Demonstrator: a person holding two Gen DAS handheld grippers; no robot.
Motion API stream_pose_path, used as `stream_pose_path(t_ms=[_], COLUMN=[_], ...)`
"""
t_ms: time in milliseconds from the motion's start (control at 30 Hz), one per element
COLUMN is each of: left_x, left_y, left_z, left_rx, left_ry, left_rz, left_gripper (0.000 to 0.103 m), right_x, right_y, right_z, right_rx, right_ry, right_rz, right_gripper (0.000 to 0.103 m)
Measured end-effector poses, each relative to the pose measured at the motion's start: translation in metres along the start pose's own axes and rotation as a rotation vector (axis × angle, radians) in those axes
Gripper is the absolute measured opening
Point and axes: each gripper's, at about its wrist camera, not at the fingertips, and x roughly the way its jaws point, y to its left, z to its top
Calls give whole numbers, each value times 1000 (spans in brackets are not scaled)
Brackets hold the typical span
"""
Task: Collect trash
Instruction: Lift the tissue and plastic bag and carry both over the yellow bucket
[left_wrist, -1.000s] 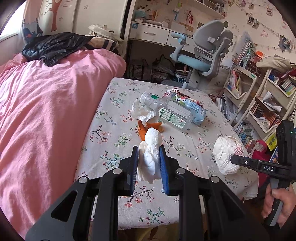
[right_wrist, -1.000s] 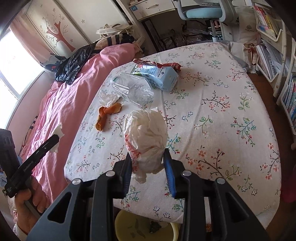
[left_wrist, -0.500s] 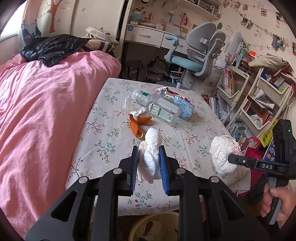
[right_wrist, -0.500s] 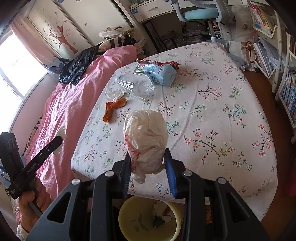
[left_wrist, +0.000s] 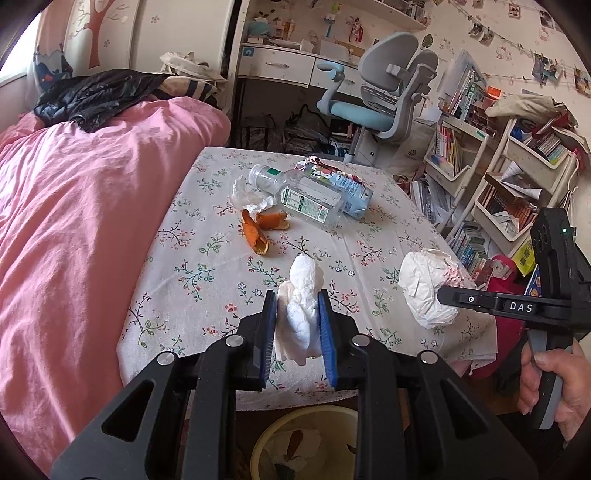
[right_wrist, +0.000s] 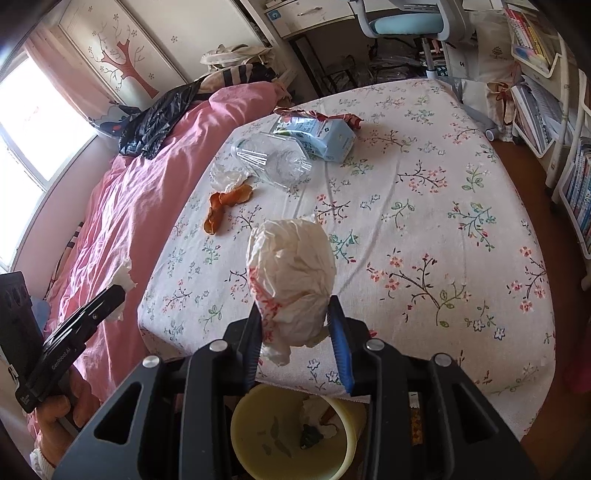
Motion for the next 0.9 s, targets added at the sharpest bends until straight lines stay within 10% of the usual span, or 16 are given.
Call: stream_pose_path(t_ms=[900], left_x=[-20], left_y=[-13], left_z=[-57], left_rx=[-12], left_ry=[56], left_rz=[-16], left_gripper=[21], right_x=[30], right_y=[49], right_z=[-92], right_rx=[-231], right_ry=[229], right_rz=[0], right_gripper=[37])
